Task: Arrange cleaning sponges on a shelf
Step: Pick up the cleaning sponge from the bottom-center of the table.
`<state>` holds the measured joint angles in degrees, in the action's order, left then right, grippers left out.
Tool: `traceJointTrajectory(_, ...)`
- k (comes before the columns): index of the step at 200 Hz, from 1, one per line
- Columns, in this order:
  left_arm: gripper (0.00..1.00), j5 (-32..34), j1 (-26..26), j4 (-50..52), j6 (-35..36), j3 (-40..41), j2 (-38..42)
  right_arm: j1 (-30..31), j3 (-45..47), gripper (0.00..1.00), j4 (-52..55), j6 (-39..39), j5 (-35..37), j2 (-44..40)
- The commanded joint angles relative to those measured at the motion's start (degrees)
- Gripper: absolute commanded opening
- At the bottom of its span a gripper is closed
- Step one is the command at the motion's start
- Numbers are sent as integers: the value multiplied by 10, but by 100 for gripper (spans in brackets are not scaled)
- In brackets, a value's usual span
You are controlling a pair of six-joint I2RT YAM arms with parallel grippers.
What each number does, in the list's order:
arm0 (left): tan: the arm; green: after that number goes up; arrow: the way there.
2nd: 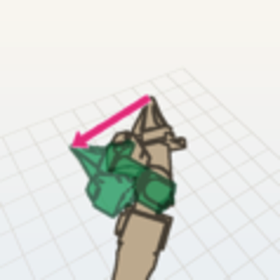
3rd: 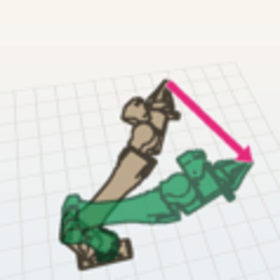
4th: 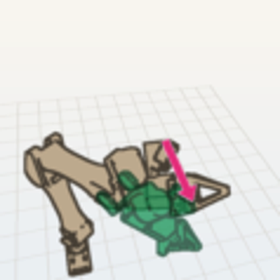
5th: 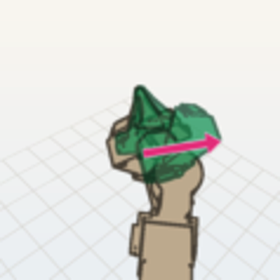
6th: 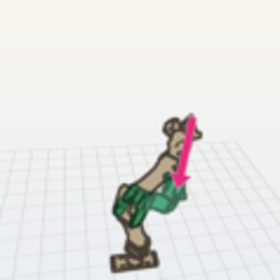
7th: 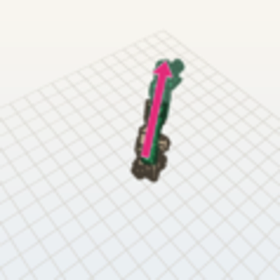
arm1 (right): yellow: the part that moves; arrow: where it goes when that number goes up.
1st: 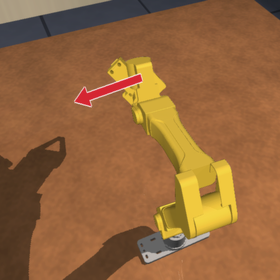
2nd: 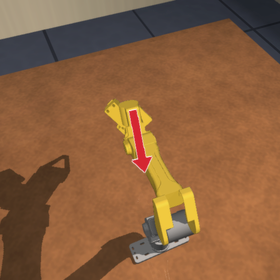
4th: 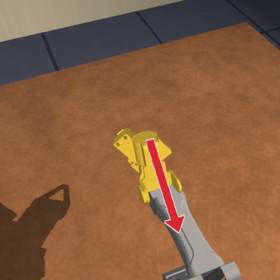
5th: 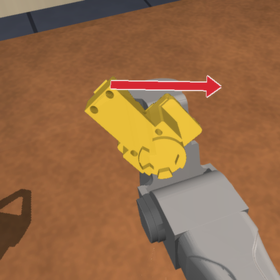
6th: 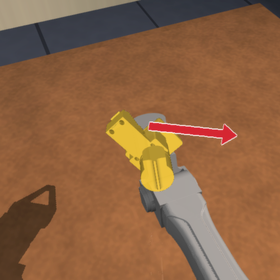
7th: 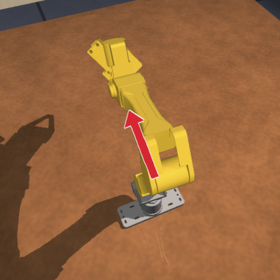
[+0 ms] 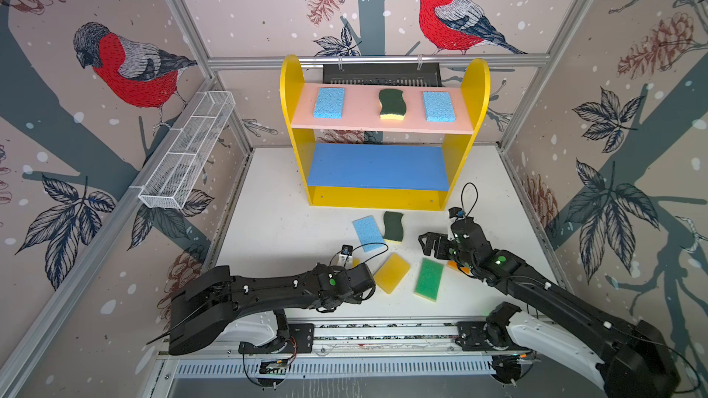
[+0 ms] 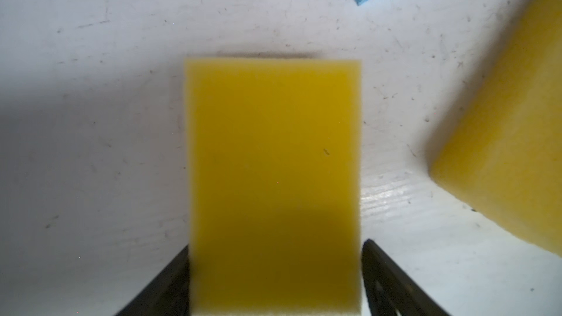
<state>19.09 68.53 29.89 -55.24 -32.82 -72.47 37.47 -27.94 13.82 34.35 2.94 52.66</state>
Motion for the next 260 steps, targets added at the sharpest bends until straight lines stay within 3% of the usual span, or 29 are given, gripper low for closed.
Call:
traceJointTrajectory(1, 80, -8, 1, 9, 10, -2, 1, 0, -3, 99, -10, -9, -1, 3)
traceJointTrajectory(51, 84, -12, 1, 27, 17, -17, -35, 0, -4, 100, -3, -9, -3, 5)
traceJointTrajectory(128, 77, -3, 1, 4, 5, -7, -51, -2, 4, 99, -1, -9, -4, -5)
traceJointTrajectory(193, 84, 2, 1, -4, -5, -15, -60, -3, 8, 100, 5, -9, -6, -17)
traceJointTrajectory(260, 72, 2, 1, 2, -16, -14, -79, -4, 19, 100, 2, -8, -3, -32)
